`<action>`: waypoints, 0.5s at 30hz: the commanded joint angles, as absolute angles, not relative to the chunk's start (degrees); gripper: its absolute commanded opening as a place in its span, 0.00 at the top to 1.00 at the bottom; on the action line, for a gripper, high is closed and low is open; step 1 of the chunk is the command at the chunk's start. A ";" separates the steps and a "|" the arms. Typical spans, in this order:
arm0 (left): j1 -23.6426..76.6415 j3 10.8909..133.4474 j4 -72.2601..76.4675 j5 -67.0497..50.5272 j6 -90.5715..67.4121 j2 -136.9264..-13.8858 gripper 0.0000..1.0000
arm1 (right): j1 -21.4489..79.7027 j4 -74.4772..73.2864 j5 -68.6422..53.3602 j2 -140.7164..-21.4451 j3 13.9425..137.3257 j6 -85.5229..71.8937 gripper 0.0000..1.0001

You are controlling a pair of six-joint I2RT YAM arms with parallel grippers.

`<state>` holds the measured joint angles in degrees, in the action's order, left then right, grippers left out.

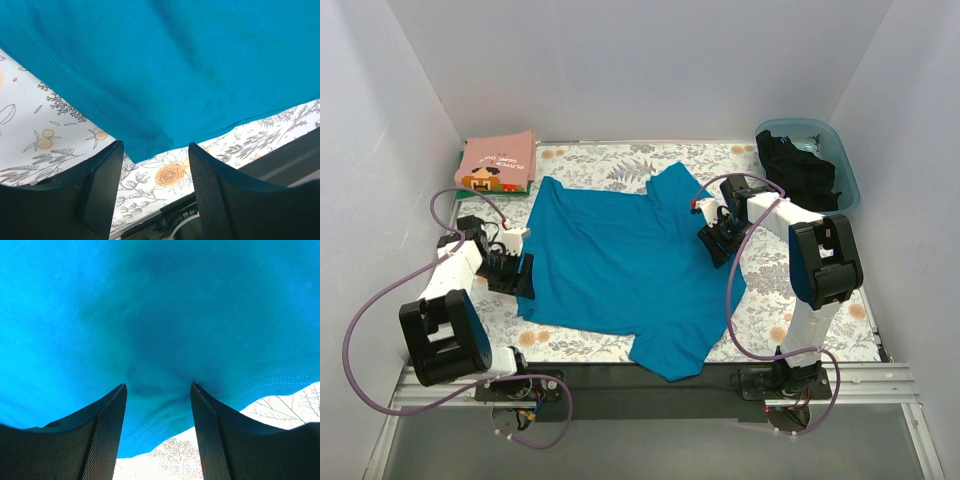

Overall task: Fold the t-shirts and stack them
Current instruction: Flatten the tshirt out

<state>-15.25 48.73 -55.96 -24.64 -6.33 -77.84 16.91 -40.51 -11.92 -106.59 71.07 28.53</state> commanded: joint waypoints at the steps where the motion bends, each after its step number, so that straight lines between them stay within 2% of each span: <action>1: -16.00 49.57 -57.22 -28.21 -5.18 -78.39 0.46 | 16.35 -40.61 -10.37 -108.28 71.54 29.36 0.39; 7: -16.08 47.55 -53.36 -29.62 -7.73 -81.91 0.44 | 16.35 -40.69 -9.67 -108.98 71.81 29.44 0.39; 15: -16.61 43.86 -48.78 -22.33 -8.26 -83.32 0.44 | 16.35 -40.69 -8.00 -109.51 72.77 30.14 0.39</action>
